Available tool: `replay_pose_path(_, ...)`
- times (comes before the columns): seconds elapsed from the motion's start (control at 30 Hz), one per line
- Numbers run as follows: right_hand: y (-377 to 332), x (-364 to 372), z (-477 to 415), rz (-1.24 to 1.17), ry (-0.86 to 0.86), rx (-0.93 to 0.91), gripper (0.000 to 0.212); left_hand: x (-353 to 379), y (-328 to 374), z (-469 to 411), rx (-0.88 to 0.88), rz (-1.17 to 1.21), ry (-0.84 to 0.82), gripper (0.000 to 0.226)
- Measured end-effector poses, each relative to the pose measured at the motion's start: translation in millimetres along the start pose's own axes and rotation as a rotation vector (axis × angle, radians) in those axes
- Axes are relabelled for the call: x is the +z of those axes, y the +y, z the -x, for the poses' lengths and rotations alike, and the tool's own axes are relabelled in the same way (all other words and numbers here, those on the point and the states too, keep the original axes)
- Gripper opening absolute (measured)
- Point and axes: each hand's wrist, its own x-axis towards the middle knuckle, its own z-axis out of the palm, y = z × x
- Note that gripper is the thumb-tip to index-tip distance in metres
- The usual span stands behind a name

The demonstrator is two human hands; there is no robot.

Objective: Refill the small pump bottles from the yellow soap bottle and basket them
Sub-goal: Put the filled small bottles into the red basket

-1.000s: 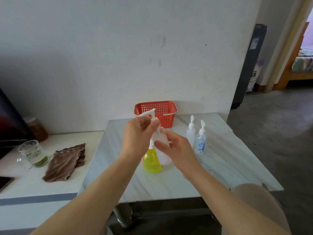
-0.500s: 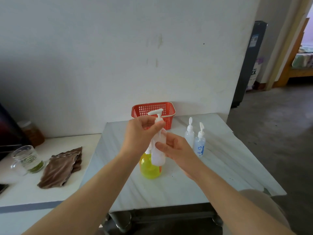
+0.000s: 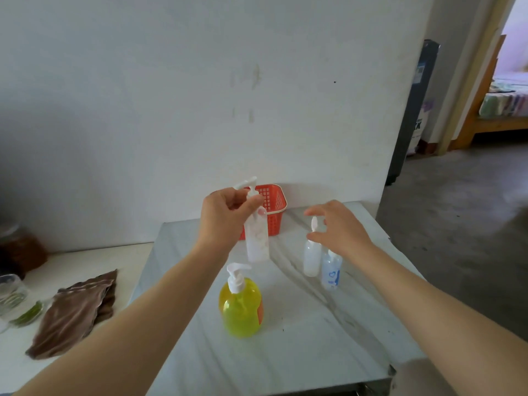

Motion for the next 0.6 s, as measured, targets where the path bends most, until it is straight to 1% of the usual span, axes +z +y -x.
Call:
replay_pose_path(0.1,3.0,5.2,-22.9,0.203,-0.129,0.003,0.044,7.2,-1.8,-14.3,-0.027,0.021,-0.011,0.012)
replay_pose_path(0.17,5.2,12.3,-36.6,0.242,-0.203,-0.002,0.039,9.0,-4.3,-23.7,-0.035,0.024,-0.026,0.010)
replay_pose_path(0.4,8.5,17.1,-56.5,0.206,-0.243,-0.091,0.014,7.5,-26.4,-50.8,-0.050,-0.032,-0.024,0.009)
replay_pose_path(0.5,-0.1,11.0,-61.2,0.110,-0.239,-0.131,0.017,3.8,-33.2,-64.6,-0.037,-0.034,0.005,0.006)
replay_pose_path(0.6,-14.2,-4.8,-67.5,-0.025,-0.146,-0.142,0.021,1.4,-31.3,-78.4,-0.025,-0.034,0.059,0.007)
